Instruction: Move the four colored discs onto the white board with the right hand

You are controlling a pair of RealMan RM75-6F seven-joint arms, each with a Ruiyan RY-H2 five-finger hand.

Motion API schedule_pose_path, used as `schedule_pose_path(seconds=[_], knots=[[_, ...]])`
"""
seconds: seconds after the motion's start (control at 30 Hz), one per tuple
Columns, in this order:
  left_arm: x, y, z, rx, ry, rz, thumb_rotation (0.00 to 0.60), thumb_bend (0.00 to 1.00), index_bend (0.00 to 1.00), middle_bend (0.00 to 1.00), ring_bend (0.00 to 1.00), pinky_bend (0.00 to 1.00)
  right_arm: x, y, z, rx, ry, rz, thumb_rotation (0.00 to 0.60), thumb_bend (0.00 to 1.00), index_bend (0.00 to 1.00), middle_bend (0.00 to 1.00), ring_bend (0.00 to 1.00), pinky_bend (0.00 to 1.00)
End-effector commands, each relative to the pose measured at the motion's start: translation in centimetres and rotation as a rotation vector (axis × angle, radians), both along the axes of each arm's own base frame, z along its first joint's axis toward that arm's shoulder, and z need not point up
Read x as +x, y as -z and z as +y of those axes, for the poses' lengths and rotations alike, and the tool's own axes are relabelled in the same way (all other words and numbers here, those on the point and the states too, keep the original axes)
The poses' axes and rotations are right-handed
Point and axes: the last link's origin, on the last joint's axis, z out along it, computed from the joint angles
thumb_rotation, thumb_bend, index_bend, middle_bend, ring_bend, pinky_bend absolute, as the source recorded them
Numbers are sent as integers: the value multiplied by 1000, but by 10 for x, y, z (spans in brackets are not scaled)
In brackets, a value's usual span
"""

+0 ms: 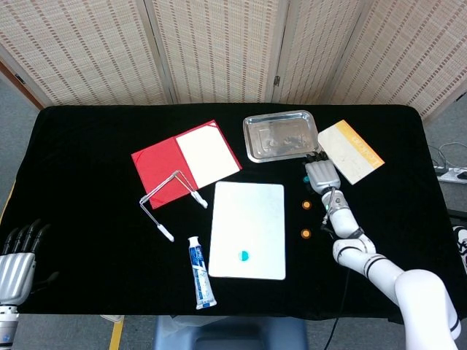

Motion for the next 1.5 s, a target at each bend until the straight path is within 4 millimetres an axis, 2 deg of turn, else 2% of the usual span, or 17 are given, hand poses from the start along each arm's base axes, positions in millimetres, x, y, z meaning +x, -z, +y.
schedule_pose_path(seconds=[0.03,0.73,0.97,1.1,1.23,1.5], knots=[[-1,0,0,-1,-3,-1,600,205,107,19,69,0,1,3,-1,2,-1,5,600,425,375,151,50,0],[-4,2,1,-8,-10,-11,600,204,107,19,68,0,-6,2,-5,-32,1,26,600,424,484,197,73,0],[-6,1,1,-6,-17,-12,600,204,106,19,68,0,0,-11,0,-42,-60,-3,600,425,489,201,75,0],[-6,0,1,-3,-16,-12,600,204,106,19,68,0,13,-21,18,-11,-155,-43,600,425,489,200,73,0],[-4,-1,1,-1,-9,-12,600,204,106,19,68,0,28,-27,47,52,-262,-57,600,425,489,201,75,0],[2,-3,0,1,6,-9,600,204,106,19,68,0,53,-21,107,207,-444,-65,600,425,489,201,73,0]])
